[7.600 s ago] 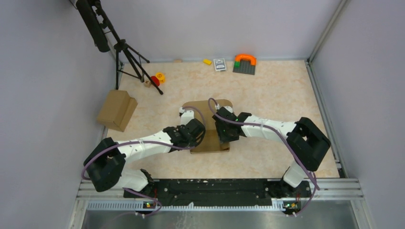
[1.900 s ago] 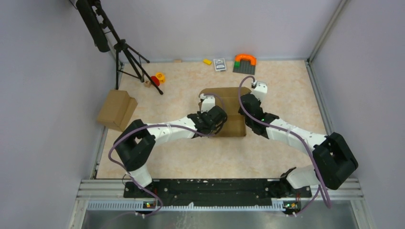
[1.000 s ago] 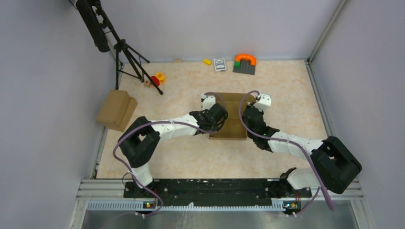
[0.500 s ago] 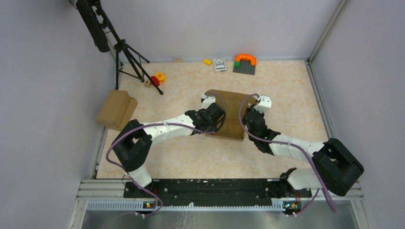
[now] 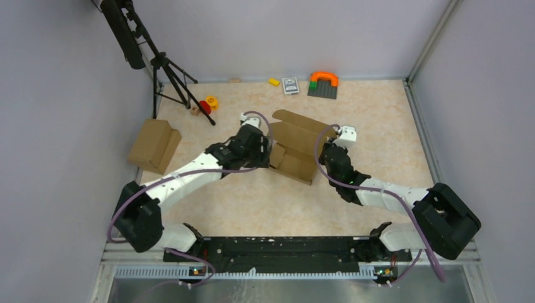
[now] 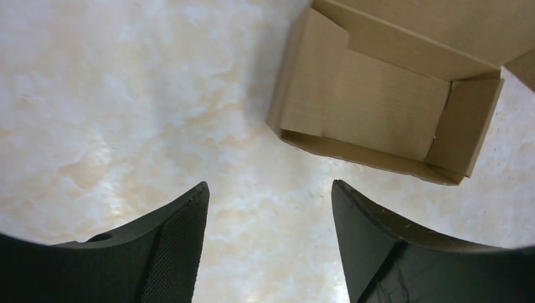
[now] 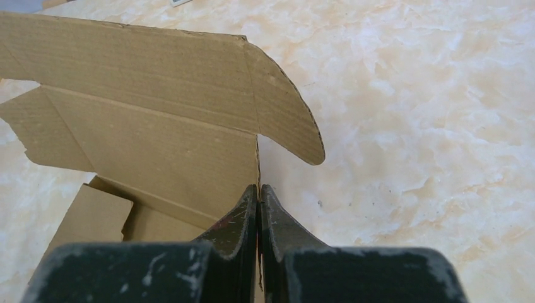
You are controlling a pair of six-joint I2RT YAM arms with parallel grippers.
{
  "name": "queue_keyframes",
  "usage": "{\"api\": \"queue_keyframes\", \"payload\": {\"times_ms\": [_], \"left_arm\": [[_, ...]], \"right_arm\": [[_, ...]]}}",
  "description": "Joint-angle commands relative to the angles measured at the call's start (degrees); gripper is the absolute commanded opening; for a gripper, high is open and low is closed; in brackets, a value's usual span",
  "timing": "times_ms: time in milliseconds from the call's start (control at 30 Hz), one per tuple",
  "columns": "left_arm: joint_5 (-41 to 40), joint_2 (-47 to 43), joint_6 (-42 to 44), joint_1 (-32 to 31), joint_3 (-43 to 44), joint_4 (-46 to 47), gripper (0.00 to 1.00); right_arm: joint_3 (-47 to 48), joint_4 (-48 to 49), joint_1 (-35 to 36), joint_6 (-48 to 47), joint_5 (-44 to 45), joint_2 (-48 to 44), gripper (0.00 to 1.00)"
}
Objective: Fold the paper box
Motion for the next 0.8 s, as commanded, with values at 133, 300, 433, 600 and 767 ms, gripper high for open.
{"api": "queue_keyframes", "payload": {"times_ms": [133, 300, 433, 600, 767], "left_arm": [[13.14, -8.60, 13.66, 12.88, -5.87, 15.96, 0.85], [24.84, -0.60, 17.28, 17.41, -2.64, 25.23, 0.89], [24.75, 7.95, 20.54, 17.95, 6.26, 22.51, 0.86], [24.00, 15.20, 22.89, 18.31, 14.29, 19.21, 0.84], [25.10, 18.43, 23.73, 18.55, 16.41, 21.16, 0.80]], "right_arm": [[0.54, 2.38, 0.78, -1.69, -2.03, -1.60, 0.00], [0.73, 2.33, 0.78, -2.29, -2.59, -1.72, 0.00], [0.91, 2.18, 0.78, -2.86, -3.51, -1.96, 0.00], [1.42, 1.54, 0.78, -2.95, -4.31, -1.53, 0.00], [1.62, 1.27, 0.78, -2.98, -4.87, -1.60, 0.00]]}}
